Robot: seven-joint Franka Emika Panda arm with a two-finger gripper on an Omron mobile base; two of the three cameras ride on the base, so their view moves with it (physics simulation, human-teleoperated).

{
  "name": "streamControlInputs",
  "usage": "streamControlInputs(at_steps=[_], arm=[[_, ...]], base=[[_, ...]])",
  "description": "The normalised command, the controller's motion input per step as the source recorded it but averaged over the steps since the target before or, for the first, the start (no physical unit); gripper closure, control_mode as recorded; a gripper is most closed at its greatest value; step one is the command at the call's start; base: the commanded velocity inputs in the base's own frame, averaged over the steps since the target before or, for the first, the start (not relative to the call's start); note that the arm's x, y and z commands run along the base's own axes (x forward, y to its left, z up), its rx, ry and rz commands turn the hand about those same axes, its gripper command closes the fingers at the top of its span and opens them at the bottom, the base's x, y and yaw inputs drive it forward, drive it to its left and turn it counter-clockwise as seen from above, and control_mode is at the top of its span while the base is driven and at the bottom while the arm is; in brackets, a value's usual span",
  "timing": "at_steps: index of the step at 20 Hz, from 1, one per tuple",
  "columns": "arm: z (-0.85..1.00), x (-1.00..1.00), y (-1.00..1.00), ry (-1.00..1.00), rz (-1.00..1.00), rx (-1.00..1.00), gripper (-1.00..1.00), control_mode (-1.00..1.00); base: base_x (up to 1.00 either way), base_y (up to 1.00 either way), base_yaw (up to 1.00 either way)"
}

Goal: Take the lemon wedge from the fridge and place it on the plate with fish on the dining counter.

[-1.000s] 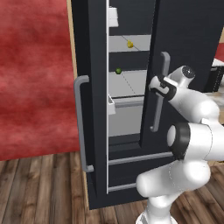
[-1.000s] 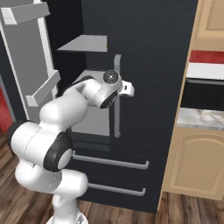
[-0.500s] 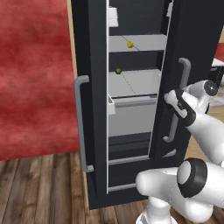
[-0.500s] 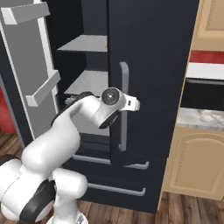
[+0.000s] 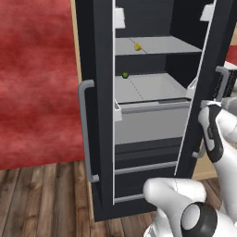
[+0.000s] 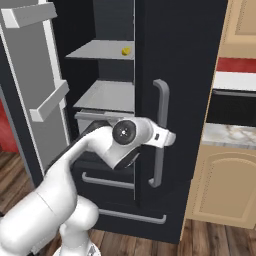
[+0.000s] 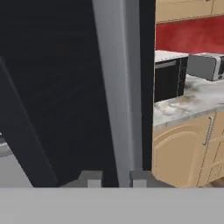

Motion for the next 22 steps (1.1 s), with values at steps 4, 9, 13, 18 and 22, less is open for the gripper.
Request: streamControlInputs(at_steps=[4,9,13,18,22], arm=[[1.00,-1.00,0.11,-0.25,-0.26,0.16,-1.00,-1.00],[1.00,-0.77,0.61,-0.13,-0.16,0.10,-1.00,-1.00],[1.00,-0.05,1.00,-0.02,0.00,0.00,-1.00,-1.00],[0.85,0.29,1.00,0.00,-0.02,0.00,-1.00,-1.00],[0.23,0.18,0.70,-0.14,-0.01,0.03,-1.00,-1.00]], base=[[0.00,0.00,0.00],[0.00,0.00,0.00],[0.00,0.00,0.00],[0.00,0.00,0.00],[0.00,0.00,0.00]])
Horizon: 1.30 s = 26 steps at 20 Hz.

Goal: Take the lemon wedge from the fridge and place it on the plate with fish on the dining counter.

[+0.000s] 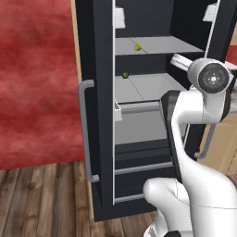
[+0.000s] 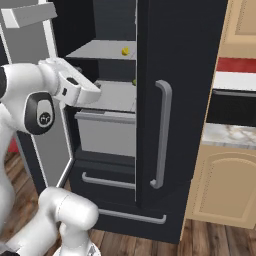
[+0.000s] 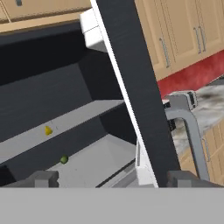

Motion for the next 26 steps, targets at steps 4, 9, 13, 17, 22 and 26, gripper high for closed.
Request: streamControlInputs(at_steps=[4,9,13,17,22,26], arm=[[0.00,0.16,0.00,0.00,0.00,0.05,-1.00,-1.00],[-0.12,0.63,0.00,0.02,0.00,0.01,-1.00,-1.00],[-0.02,0.76,0.00,0.11,-0.04,0.00,-1.00,-1.00],[0.00,0.81,0.00,0.21,-0.10,0.00,-1.00,-1.00],[0.00,0.77,0.00,0.30,-0.16,0.00,-1.00,-1.00],[-0.03,0.36,0.00,0.35,-0.22,0.00,-1.00,-1.00]], base=[[0.00,0.00,0.00],[0.00,0.00,0.00],[0.00,0.00,0.00],[0.00,0.00,0.00],[0.00,0.00,0.00],[0.00,0.00,0.00]])
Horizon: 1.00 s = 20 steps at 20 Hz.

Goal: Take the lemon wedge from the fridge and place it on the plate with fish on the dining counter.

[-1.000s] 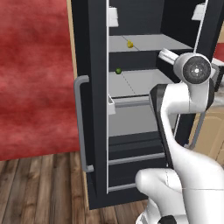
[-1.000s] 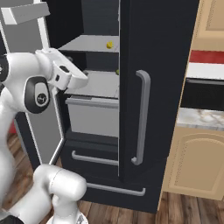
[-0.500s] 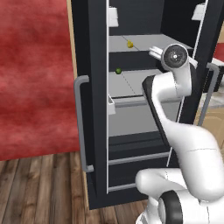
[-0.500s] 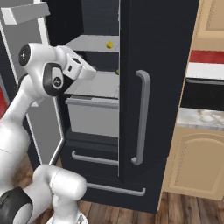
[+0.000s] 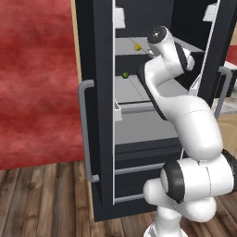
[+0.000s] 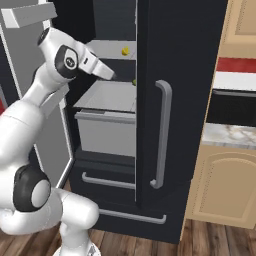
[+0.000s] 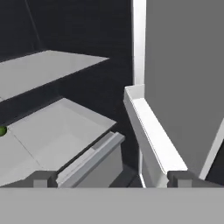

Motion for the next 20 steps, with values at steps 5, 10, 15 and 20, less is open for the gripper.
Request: streamControlInputs(at_steps=[5,10,15,20], arm=[[-0.16,0.14,-0.04,0.17,-0.01,-0.08,-1.00,-1.00],[-0.13,0.04,-0.22,0.15,0.02,-0.04,-1.00,-1.00],[-0.07,0.32,-0.02,0.09,0.00,-0.06,-1.00,-1.00],[-0.29,0.32,-0.17,0.02,0.00,-0.24,-1.00,-1.00]], base=[[0.00,0.00,0.00],[0.00,0.00,0.00],[0.00,0.00,0.00],[0.00,0.00,0.00]])
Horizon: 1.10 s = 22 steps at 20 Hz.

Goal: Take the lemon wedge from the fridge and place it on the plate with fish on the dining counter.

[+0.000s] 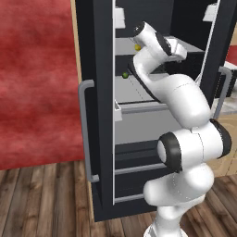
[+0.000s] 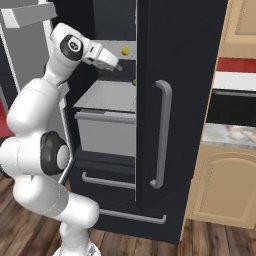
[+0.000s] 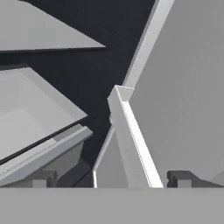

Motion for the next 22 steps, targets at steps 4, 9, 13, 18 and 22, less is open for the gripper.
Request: streamControlInputs(at_steps=[4,9,13,18,22], arm=[[-0.37,0.00,-0.34,0.00,0.00,-0.35,-1.00,-1.00],[-0.20,-0.05,-0.40,-0.06,0.00,-0.27,-1.00,-1.00],[-0.03,0.02,-0.35,-0.05,0.00,-0.10,-1.00,-1.00],[0.00,0.18,-0.23,0.00,0.00,0.00,-1.00,-1.00],[0.00,0.18,-0.25,0.00,0.00,0.00,-1.00,-1.00]], base=[[0.00,0.00,0.00],[0.00,0.00,0.00],[0.00,0.00,0.00],[0.00,0.00,0.00],[0.00,0.00,0.00]])
